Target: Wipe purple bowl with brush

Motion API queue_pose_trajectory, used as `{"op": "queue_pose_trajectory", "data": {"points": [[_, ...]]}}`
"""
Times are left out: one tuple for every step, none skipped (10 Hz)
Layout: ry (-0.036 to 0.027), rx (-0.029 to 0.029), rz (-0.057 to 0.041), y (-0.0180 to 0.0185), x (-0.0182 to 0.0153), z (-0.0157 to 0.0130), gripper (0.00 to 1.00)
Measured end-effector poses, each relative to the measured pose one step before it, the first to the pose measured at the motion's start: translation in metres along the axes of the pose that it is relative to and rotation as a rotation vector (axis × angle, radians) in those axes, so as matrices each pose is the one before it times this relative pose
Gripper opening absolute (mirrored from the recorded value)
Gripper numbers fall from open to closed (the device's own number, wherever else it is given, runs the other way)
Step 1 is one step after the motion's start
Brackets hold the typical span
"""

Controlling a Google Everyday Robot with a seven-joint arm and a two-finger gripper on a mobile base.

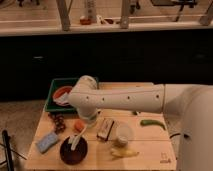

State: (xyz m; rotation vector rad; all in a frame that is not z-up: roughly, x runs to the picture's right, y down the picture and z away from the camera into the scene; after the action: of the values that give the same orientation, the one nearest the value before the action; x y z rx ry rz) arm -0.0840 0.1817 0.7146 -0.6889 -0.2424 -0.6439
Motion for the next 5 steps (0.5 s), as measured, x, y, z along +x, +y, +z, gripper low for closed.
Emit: {"op": "queue_pose_trajectory", "data": {"points": [[-0.00856,0.01053,-0.03470,-0.00869,-0.01304,-0.00176,0.00],[-0.00500,0.00265,-0.02279,-0.00045,-0.00658,-0.00136,0.00],[-0.00334,-0.00222,-0.01492,0.00394,-0.00524,-0.00097,0.00],[-0.00951,-0.00142,-0.01291,0.00987,-0.00799,-0.00066,0.00],[-0.00696,-0.00648,0.00532,0.01241,-0.00398,0.00140,0.00]]}}
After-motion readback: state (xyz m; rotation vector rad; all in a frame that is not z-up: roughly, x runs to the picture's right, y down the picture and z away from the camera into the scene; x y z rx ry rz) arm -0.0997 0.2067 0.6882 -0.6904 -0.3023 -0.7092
